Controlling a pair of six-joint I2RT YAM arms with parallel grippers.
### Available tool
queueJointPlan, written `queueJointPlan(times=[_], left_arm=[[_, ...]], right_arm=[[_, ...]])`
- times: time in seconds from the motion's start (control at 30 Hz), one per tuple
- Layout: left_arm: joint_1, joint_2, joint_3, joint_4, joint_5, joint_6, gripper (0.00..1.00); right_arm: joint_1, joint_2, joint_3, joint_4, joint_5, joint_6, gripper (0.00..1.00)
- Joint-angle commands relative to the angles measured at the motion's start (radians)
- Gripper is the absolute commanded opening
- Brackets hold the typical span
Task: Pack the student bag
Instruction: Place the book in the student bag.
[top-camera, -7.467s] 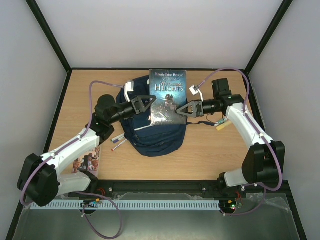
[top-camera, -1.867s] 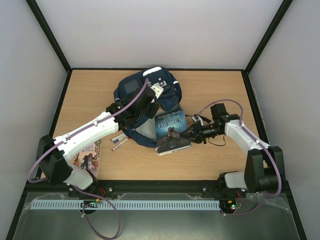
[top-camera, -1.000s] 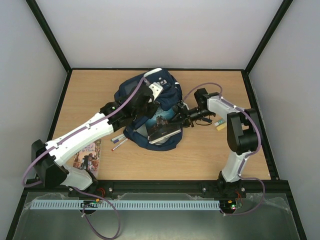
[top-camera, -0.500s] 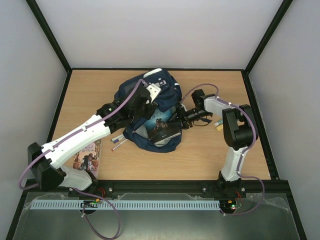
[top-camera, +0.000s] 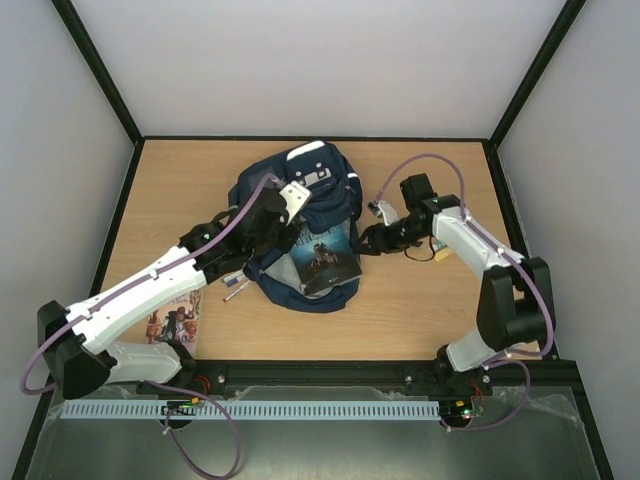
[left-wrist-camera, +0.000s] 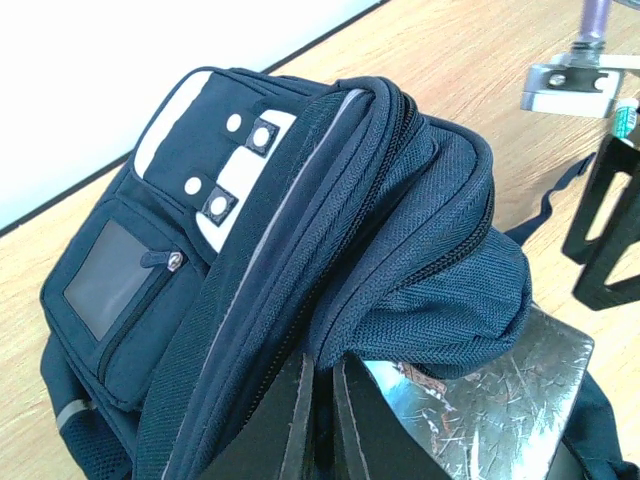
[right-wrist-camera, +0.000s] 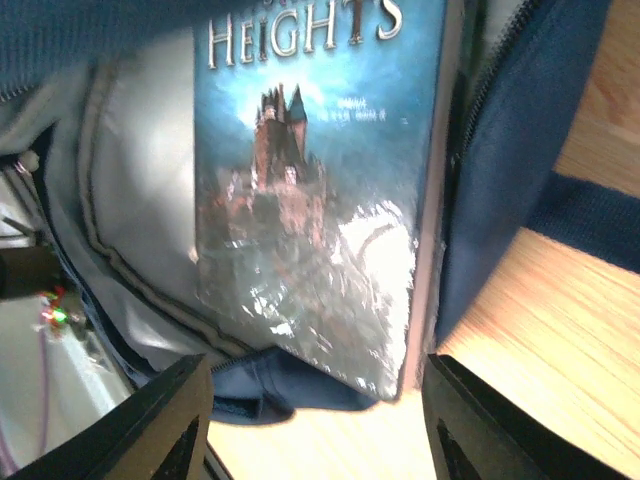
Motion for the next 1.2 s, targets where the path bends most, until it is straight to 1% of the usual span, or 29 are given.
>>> queueJointPlan(times=[0.0, 0.07, 0.13, 0.17, 0.23, 0.27, 0.33, 0.43, 0.6, 0.63, 0.77, 0.83, 0.97, 1.17], left_arm=[[-0.003, -0.105, -0.041, 0.181, -0.004, -0.031, 0.02], [-0.001, -0.123, -0.072, 0.195, 0.006, -0.037, 0.02], [0.003, -0.134, -0.093, 0.201, 0.015, -0.037, 0.02], [0.005, -0.137, -0.105, 0.204, 0.019, -0.036, 0.02], [0.007, -0.145, -0.126, 0.212, 0.021, -0.035, 0.02], [0.009, -0.150, -0.136, 0.217, 0.021, -0.035, 0.02], [0.014, -0.158, -0.144, 0.218, 0.026, -0.034, 0.02], [0.020, -0.167, -0.146, 0.212, 0.027, -0.034, 0.02], [0.025, -0.186, -0.157, 0.223, 0.031, -0.045, 0.02], [0.027, -0.188, -0.160, 0.227, 0.033, -0.049, 0.02], [0.029, -0.189, -0.161, 0.226, 0.036, -0.058, 0.03], [0.029, -0.191, -0.162, 0.224, 0.035, -0.058, 0.03], [0.031, -0.193, -0.153, 0.212, 0.028, -0.053, 0.02], [0.038, -0.196, -0.147, 0.204, 0.019, -0.042, 0.02]], right_arm=[[0.015, -0.099, -0.087, -0.028, 0.146, -0.267, 0.54], [0.062, -0.164, -0.128, -0.014, 0.246, -0.353, 0.50], [0.132, -0.236, -0.171, 0.015, 0.342, -0.428, 0.47], [0.169, -0.262, -0.188, 0.036, 0.388, -0.451, 0.44], [0.229, -0.297, -0.210, 0.077, 0.458, -0.477, 0.32], [0.260, -0.301, -0.213, 0.091, 0.491, -0.493, 0.29], [0.324, -0.293, -0.213, 0.117, 0.575, -0.538, 0.28], [0.416, -0.274, -0.230, 0.156, 0.684, -0.659, 0.33], [0.484, -0.219, -0.250, 0.205, 0.786, -0.816, 0.37], [0.491, -0.207, -0.249, 0.214, 0.798, -0.840, 0.39], [0.507, -0.172, -0.242, 0.238, 0.804, -0.863, 0.53], [0.515, -0.160, -0.251, 0.265, 0.819, -0.877, 0.58], [0.526, -0.135, -0.271, 0.311, 0.835, -0.896, 0.59], [0.541, -0.102, -0.266, 0.289, 0.790, -0.920, 0.62]])
